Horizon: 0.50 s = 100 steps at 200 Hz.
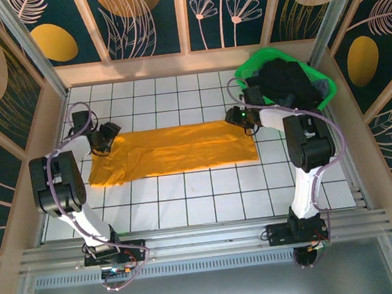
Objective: Fold and stack the t-shirts
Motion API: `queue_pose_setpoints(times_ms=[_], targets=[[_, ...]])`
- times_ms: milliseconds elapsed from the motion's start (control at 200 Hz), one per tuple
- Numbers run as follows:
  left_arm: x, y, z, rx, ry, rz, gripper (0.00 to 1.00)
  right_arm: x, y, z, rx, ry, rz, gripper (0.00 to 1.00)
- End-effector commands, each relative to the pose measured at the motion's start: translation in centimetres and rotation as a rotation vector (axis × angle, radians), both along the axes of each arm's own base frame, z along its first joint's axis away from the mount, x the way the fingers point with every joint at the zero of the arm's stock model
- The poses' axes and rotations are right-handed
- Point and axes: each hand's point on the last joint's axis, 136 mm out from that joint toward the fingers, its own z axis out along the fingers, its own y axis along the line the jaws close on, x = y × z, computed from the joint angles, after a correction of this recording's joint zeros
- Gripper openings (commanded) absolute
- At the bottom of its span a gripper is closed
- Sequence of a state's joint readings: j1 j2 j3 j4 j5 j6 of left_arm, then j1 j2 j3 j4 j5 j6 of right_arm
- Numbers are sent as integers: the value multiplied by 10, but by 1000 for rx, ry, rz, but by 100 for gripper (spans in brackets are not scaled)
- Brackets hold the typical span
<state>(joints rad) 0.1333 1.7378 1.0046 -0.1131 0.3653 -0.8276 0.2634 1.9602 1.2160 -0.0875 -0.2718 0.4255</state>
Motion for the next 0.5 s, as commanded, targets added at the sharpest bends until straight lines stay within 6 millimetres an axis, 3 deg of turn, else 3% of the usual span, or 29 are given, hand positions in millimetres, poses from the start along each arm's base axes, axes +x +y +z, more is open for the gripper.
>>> queue_pose_setpoints(times_ms=[0, 245, 495], targets=[[-17, -22, 4, 5, -50, -117, 58, -18, 25, 30, 27, -39, 94, 46], [-35, -29, -19, 47, 10, -174, 58, -61, 67, 60, 198, -61, 196, 51], [-44, -48, -29, 34, 23, -231, 57, -79, 79, 64, 249, -45, 201, 52]])
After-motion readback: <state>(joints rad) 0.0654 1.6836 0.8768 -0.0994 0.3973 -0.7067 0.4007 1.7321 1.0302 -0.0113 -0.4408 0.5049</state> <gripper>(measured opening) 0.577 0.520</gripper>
